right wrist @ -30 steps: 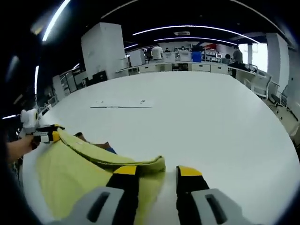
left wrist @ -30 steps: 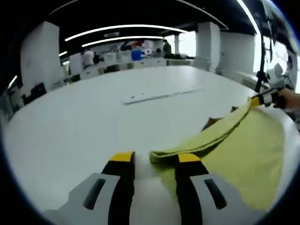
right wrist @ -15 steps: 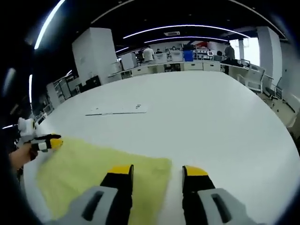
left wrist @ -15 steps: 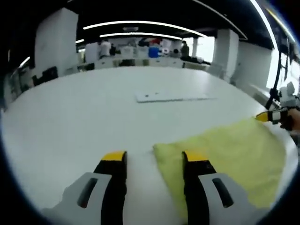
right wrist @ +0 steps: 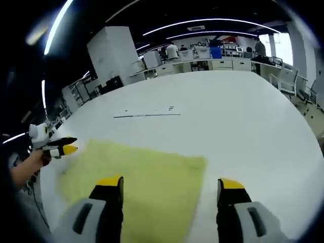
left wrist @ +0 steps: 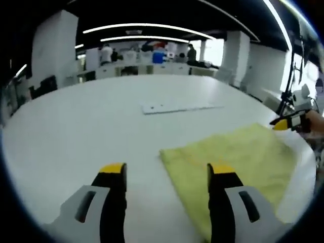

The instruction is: Fold the garment on the visible template until the final outline fits inside the template.

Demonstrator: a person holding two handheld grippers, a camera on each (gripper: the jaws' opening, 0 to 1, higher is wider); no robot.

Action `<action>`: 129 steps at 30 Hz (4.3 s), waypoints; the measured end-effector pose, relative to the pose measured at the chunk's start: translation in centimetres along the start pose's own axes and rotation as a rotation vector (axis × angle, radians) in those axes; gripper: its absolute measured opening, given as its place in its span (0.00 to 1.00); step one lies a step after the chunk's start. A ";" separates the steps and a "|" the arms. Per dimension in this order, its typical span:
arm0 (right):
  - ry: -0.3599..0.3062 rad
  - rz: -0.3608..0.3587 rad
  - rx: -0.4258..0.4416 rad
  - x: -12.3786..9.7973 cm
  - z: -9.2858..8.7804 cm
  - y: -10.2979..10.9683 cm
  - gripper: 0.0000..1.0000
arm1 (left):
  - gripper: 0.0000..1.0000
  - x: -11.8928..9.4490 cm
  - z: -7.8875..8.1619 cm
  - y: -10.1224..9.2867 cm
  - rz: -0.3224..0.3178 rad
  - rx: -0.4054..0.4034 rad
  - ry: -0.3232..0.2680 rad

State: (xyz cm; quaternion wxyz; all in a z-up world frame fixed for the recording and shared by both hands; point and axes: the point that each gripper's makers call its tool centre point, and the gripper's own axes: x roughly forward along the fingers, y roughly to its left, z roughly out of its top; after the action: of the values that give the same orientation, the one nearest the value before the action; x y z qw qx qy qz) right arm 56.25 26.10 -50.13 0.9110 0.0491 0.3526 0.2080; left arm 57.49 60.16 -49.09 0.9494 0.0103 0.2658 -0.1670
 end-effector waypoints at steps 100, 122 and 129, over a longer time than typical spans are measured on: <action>0.090 -0.022 -0.014 -9.2 -11.9 1.3 0.00 | 0.00 -10.5 -10.0 -6.1 -0.234 0.162 0.206; 0.144 -0.006 -0.007 -10.9 -13.8 2.9 0.00 | 0.00 -13.2 -11.8 -6.4 -0.240 0.084 0.243; 0.150 -0.004 -0.004 -11.3 -14.6 3.5 0.00 | 0.00 -14.3 -13.0 -6.4 -0.224 0.059 0.261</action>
State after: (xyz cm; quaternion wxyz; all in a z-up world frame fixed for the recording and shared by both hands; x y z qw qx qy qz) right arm 37.83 23.72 -53.16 0.8826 0.0309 0.4195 0.2098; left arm 37.43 60.03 -52.58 0.8815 0.0300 0.3812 -0.2770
